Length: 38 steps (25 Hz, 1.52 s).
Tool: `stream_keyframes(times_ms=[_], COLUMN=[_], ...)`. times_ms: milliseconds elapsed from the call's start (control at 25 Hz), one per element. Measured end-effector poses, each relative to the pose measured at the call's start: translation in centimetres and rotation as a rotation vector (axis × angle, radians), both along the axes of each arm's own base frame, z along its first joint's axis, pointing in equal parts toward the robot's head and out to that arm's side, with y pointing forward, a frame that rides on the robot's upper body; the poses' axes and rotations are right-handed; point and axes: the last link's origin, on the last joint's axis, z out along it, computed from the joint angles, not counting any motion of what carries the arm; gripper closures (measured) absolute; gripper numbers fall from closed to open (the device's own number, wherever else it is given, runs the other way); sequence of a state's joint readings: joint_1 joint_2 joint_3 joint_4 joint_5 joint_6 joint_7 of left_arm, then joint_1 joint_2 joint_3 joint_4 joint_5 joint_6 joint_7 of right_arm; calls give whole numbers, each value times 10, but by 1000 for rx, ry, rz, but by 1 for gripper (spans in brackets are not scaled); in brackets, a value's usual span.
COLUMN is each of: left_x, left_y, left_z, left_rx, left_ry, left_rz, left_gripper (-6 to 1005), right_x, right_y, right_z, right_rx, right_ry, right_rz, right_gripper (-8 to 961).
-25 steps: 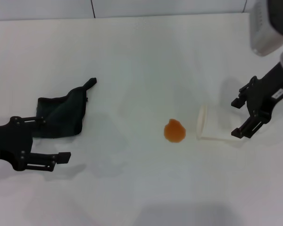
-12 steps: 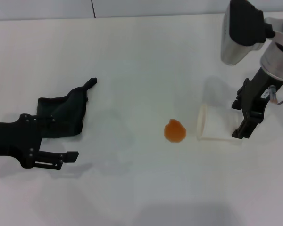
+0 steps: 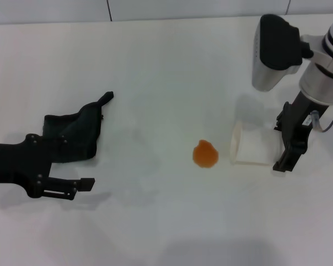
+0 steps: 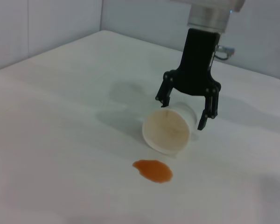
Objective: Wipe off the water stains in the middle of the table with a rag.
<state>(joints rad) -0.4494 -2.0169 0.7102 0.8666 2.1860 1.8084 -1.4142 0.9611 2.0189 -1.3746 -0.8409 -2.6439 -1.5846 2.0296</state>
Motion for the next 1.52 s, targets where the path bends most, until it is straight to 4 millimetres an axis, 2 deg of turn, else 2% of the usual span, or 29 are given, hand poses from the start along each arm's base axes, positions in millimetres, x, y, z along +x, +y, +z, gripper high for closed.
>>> stream_keyframes(times_ms=[800,920,1000,1160,1360,1520], left_x=[-3,-3,-4,-4,-5,-5], left_y=[-3,-3,-4,-4,-3,-3], left_z=[-4,-4,-4,-3,-1,-1], left_rx=[5,5,6,7,10,11], left_ry=[0,0,1,3,5,6], left_rz=[10,10,10,11,10,10], left_gripper=[120,120,120,120,120,121], right_x=[4,6,7,13,23,41], right_y=[0,0,-1,-2,-13,-25], right_z=[-7,-6,-3,16,53,75], right_rx=[14,20,24,78,160,248], right_ry=[39,63,99,197,452,676], right_rz=[19,10,7,-4,-2,10], right_gripper=[103,235,245,261,269,268])
